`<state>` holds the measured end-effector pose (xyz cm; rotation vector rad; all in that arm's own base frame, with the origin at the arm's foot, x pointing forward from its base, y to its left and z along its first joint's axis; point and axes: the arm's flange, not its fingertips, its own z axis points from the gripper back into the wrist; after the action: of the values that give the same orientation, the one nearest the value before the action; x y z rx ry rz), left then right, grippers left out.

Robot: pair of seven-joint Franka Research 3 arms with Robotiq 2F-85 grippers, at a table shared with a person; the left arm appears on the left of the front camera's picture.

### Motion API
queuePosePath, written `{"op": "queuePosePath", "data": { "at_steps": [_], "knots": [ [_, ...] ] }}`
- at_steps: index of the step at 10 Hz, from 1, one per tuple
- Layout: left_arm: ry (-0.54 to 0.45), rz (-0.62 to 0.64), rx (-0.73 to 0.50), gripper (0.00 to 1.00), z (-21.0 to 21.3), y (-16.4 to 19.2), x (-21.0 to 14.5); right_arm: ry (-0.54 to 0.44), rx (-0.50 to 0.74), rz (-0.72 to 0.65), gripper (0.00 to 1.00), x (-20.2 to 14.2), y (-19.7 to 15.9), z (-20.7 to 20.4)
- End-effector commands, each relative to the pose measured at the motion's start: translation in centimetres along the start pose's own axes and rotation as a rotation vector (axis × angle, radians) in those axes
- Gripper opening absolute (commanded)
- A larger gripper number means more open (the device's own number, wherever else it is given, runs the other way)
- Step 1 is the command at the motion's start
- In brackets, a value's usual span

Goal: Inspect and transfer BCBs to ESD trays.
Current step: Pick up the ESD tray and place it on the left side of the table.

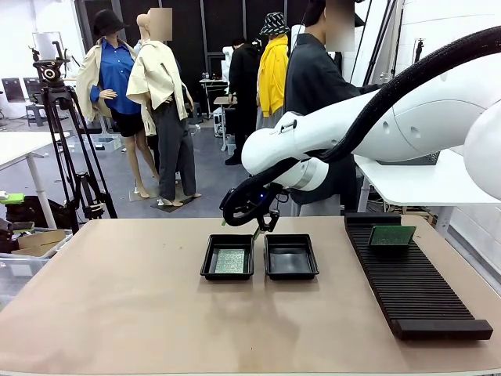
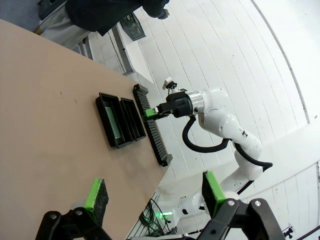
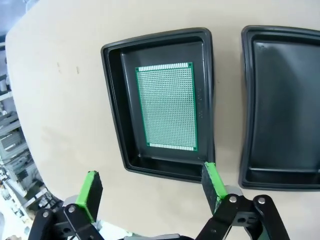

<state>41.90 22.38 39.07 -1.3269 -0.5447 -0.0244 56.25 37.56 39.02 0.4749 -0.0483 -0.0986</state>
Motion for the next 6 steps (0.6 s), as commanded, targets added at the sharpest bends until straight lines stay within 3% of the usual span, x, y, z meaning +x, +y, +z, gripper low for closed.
{"op": "queuePosePath", "data": {
  "at_steps": [1,6],
  "knots": [
    [-0.004,0.005,0.009,1.0,0.09,-0.25,-0.06,-0.008,0.02,-0.009,1.0,0.21,-0.08,0.07],
    [-0.004,0.005,0.009,1.0,0.09,-0.25,-0.06,-0.008,0.02,-0.009,1.0,0.21,-0.08,0.07]
  ]
}}
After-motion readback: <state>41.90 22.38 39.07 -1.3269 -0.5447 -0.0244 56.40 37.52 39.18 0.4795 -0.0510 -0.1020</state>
